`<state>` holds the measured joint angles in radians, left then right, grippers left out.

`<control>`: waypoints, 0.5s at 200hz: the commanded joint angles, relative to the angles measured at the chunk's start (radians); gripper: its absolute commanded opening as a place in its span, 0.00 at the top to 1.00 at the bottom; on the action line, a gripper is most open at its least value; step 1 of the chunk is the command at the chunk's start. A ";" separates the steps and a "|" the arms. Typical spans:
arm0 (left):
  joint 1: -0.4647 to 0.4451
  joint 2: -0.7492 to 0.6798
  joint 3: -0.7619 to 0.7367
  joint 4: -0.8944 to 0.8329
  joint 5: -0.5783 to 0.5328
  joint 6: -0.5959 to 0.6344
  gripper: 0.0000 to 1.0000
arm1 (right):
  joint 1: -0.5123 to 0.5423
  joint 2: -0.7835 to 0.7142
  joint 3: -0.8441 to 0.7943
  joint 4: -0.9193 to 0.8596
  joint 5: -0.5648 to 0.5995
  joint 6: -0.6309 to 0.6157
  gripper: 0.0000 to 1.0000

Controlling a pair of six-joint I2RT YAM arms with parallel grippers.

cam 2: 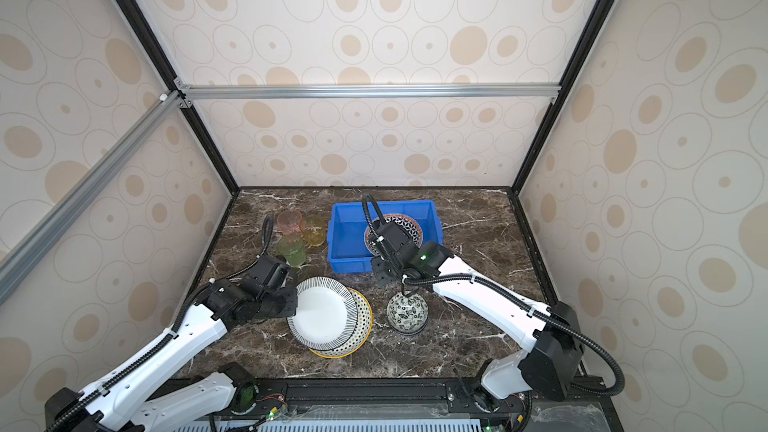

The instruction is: Place the mixed dishes into the plastic bin

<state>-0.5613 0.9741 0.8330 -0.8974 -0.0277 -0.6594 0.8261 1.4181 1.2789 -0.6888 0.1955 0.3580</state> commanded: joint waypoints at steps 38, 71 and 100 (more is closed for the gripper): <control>-0.001 -0.004 0.168 0.021 0.027 0.032 1.00 | -0.093 -0.075 -0.044 0.009 -0.023 0.005 0.55; -0.001 0.034 0.237 0.061 0.055 0.057 1.00 | -0.137 -0.098 -0.059 0.021 -0.057 0.010 0.54; -0.002 0.085 0.313 0.079 0.074 0.082 1.00 | -0.165 -0.108 -0.070 0.023 -0.073 0.009 0.54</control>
<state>-0.5613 1.0416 1.0351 -0.9131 0.0071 -0.6044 0.6807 1.3354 1.2274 -0.6674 0.1452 0.3592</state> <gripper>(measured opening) 0.084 0.461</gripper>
